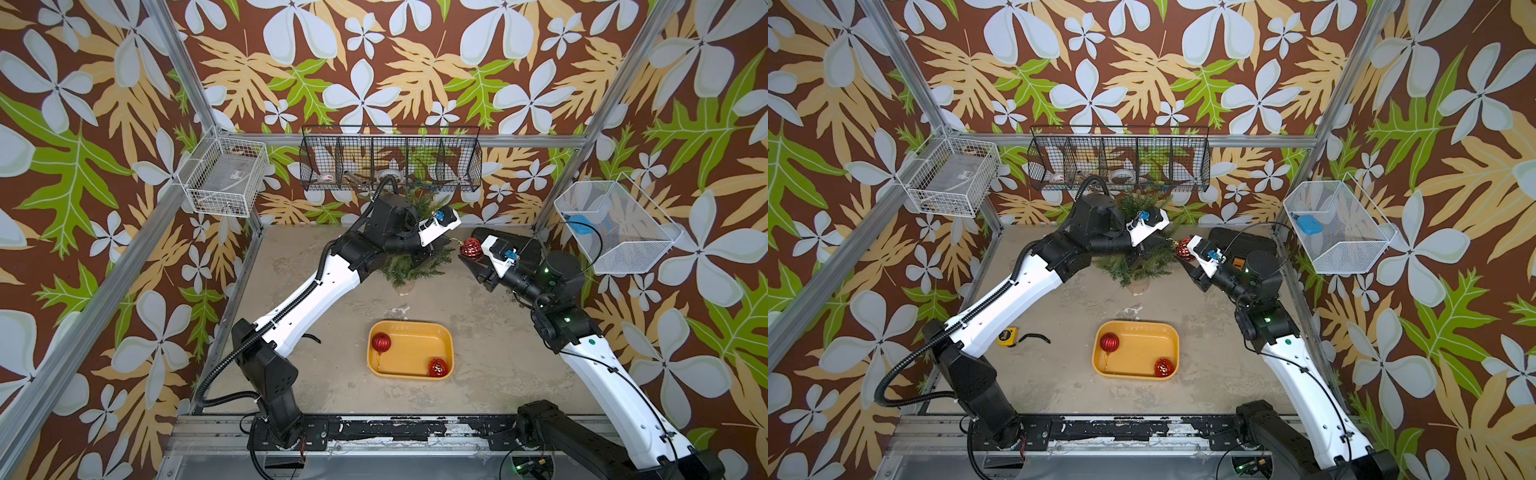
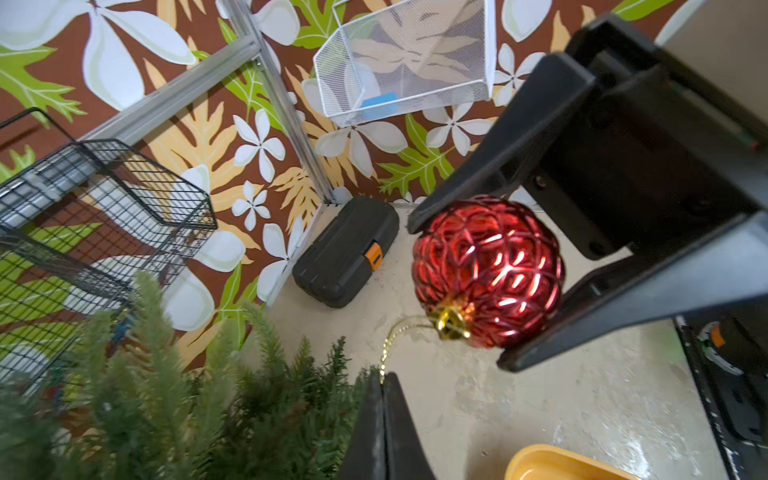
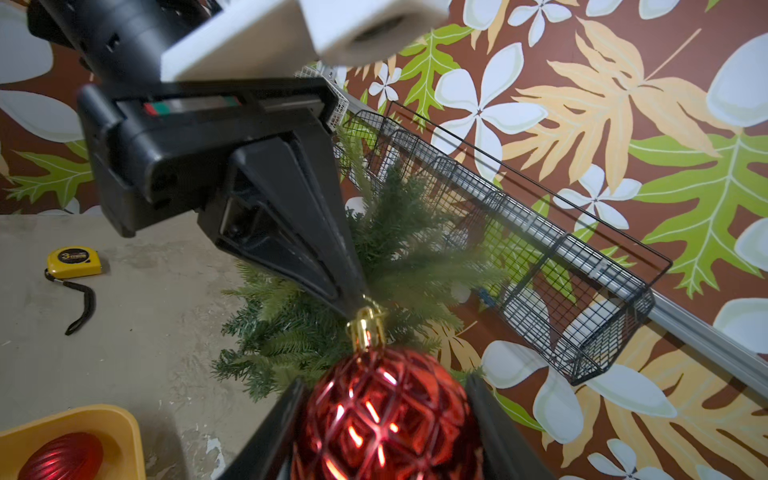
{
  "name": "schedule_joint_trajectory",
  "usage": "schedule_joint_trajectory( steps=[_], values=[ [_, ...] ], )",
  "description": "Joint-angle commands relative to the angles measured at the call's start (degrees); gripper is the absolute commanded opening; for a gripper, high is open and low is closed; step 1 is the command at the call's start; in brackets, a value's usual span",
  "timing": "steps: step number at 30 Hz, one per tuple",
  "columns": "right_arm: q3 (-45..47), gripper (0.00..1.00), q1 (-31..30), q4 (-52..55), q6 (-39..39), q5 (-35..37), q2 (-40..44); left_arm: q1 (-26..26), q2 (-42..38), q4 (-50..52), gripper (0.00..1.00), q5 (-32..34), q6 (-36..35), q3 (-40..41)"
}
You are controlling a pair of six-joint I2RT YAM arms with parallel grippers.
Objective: Decorate the small christmas tree with ornaments
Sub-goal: Hang an ornament on the christmas tree.
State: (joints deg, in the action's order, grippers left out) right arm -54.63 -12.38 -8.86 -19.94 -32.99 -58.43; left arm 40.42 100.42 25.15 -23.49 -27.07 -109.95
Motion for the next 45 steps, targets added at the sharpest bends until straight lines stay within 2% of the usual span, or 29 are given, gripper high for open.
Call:
schedule_joint_trajectory(
  steps=[1,9,15,26,35,45],
  values=[
    [-1.06,0.2,1.29,-5.56,2.66,-3.48,-2.34,-0.21,2.18,2.59,0.0,1.58,-1.53,-4.99],
    [-4.58,0.2,3.62,-7.9,2.76,-2.97,-9.02,-0.28,9.57,5.55,0.0,8.87,-4.56,-16.43],
    [-7.19,0.2,5.26,-7.86,1.14,-2.55,-13.66,-0.26,13.02,5.41,0.0,12.48,-6.39,-21.22],
    [-8.25,0.2,7.15,-8.8,-0.74,-4.96,-20.43,-0.26,17.11,4.46,0.0,15.36,-8.88,-20.53],
    [-11.4,0.2,7.2,-7.6,-1.45,-9.57,-24.59,-0.26,16.34,4.58,0.0,19.03,-9.5,-20.0],
    [-16.93,0.2,7.18,-6.09,-1.22,-9.95,-28.23,-0.3,16.05,1.92,0.0,23.6,-10.45,-20.65]
  ],
)
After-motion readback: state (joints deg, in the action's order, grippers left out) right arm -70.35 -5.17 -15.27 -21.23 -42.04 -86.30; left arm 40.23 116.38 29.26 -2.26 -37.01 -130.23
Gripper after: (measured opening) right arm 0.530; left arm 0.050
